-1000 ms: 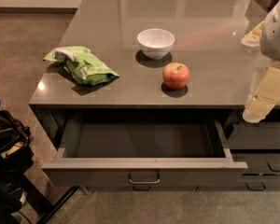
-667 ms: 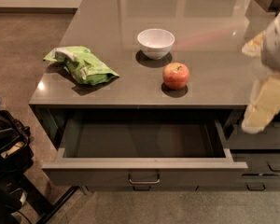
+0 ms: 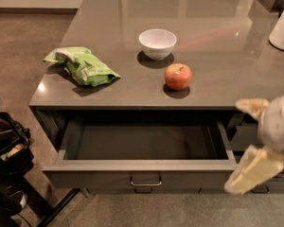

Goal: Close top drawer

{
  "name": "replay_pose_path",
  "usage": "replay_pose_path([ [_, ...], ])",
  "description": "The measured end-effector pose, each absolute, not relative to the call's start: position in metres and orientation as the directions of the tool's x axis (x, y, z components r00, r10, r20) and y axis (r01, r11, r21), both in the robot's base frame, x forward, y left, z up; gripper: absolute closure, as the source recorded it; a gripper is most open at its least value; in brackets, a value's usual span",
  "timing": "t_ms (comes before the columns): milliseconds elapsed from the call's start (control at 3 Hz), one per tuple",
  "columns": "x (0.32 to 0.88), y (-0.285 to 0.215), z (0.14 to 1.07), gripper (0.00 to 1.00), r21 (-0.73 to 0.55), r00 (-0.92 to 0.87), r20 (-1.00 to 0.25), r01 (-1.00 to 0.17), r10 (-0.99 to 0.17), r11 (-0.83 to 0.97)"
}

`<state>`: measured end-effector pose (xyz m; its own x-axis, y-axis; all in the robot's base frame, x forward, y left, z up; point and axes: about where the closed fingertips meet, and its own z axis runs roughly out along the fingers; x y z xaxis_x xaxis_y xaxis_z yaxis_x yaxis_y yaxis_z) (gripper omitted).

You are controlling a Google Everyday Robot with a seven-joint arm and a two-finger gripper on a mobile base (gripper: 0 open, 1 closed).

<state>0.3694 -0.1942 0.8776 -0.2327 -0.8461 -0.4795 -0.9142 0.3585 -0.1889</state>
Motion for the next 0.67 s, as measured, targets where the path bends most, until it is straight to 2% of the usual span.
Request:
replay_pose_path([
  [333, 0.359, -0.164, 0.809, 0.00, -0.085, -0.301, -0.603, -0.896, -0.739, 0.435],
  [667, 0.353, -0.159, 0.777, 0.18, -0.056, -0.349, -0.611, -0.877, -0.710, 0.478],
])
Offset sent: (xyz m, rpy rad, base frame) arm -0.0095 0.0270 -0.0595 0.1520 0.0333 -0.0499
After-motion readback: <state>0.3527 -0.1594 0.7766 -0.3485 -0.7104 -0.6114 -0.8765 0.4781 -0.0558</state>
